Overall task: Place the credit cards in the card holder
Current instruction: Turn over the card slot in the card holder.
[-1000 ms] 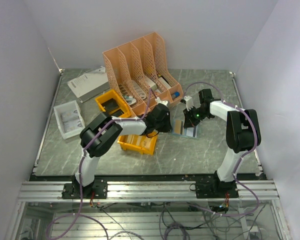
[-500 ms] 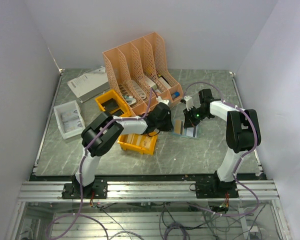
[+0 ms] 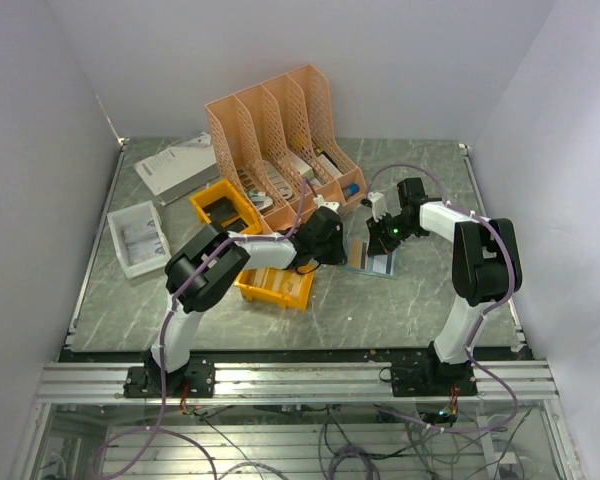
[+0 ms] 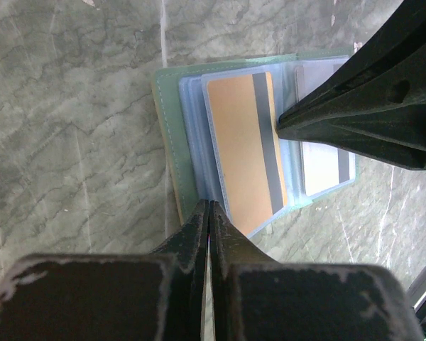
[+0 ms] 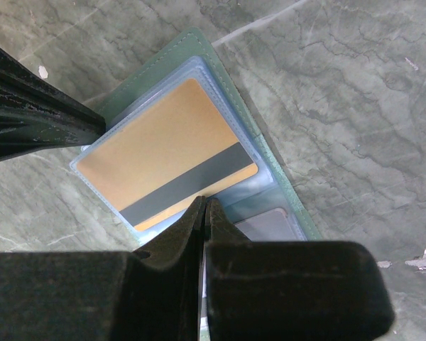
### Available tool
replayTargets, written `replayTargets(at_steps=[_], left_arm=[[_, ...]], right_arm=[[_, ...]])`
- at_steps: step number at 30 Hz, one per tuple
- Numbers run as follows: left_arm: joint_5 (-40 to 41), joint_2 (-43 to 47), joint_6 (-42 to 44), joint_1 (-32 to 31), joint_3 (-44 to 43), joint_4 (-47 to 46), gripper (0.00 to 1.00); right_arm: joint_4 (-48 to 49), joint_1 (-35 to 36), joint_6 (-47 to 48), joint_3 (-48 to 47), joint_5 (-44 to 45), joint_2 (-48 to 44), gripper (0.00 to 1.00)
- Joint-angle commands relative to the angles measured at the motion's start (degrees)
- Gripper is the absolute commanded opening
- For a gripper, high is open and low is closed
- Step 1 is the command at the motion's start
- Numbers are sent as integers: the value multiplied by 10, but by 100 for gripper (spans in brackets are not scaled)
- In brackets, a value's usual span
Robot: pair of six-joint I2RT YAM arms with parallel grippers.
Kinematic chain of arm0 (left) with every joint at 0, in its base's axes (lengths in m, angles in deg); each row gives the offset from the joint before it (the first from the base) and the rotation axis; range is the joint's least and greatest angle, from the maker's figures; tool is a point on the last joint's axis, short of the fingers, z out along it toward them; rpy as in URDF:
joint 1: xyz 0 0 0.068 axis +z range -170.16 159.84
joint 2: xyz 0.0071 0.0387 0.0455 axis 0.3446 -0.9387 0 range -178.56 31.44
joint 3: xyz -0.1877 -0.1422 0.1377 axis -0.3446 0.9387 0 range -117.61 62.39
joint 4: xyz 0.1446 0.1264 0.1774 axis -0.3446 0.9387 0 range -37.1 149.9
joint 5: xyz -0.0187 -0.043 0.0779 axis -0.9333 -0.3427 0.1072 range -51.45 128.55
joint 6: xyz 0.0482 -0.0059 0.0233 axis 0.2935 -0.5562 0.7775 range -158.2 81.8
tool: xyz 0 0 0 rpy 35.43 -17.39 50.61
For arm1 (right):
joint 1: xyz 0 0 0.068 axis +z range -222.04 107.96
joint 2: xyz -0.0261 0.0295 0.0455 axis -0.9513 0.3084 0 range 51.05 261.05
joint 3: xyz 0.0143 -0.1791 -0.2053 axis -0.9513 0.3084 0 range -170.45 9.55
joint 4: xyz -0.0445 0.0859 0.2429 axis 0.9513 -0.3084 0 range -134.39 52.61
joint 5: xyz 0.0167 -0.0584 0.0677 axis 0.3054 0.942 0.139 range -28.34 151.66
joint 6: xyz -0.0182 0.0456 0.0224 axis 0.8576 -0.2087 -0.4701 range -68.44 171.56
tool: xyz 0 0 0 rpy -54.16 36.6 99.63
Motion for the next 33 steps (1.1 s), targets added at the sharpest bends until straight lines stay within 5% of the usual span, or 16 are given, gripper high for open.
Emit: replayTargets(at_steps=[1,33], left_arm=[[-16,-7,14,-8,-20,-3,7],[69,2,73,-30,-93,130,7]], right_arm=[[3,0,6,-3,29,14,0],[3,-1,5,-4,17,-7,11]])
